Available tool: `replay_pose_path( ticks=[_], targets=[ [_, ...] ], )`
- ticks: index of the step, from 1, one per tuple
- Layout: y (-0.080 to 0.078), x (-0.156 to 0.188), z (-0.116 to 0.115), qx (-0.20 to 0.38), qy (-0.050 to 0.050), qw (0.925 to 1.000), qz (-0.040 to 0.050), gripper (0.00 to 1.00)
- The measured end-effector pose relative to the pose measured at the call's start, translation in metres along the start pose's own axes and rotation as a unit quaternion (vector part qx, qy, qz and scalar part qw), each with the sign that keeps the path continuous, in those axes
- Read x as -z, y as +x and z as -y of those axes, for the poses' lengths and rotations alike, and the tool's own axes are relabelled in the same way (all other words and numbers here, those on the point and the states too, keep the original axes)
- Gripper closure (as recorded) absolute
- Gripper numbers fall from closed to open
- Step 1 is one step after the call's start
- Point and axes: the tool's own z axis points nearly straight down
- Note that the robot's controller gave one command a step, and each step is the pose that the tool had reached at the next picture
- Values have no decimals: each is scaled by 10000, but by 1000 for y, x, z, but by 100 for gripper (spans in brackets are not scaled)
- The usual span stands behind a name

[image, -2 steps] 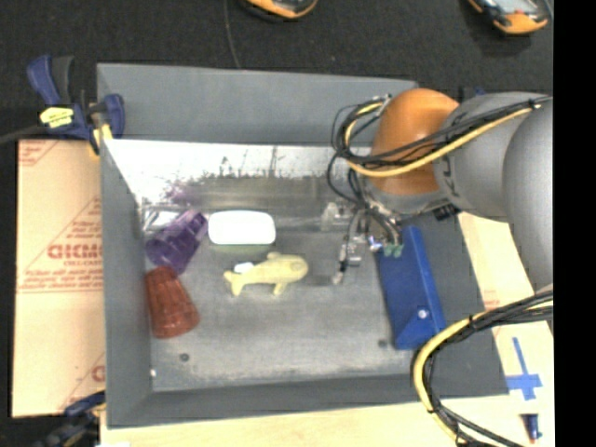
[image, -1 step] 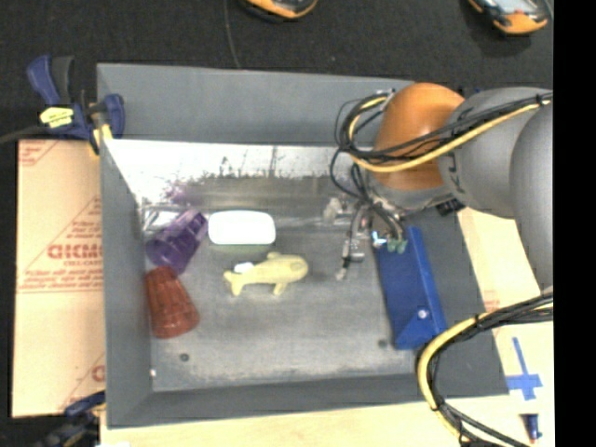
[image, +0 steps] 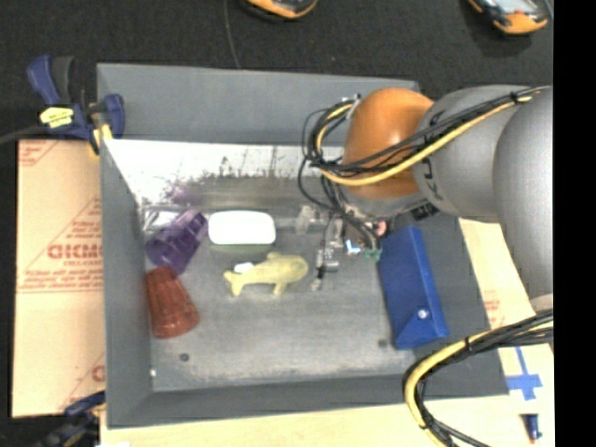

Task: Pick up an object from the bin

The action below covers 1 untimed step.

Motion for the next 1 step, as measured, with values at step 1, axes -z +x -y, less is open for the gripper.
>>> replay_pose_path(
  ticks=[1],
  targets=[
    [1,-44,-25,-585,15,9983,25,0]
  ],
)
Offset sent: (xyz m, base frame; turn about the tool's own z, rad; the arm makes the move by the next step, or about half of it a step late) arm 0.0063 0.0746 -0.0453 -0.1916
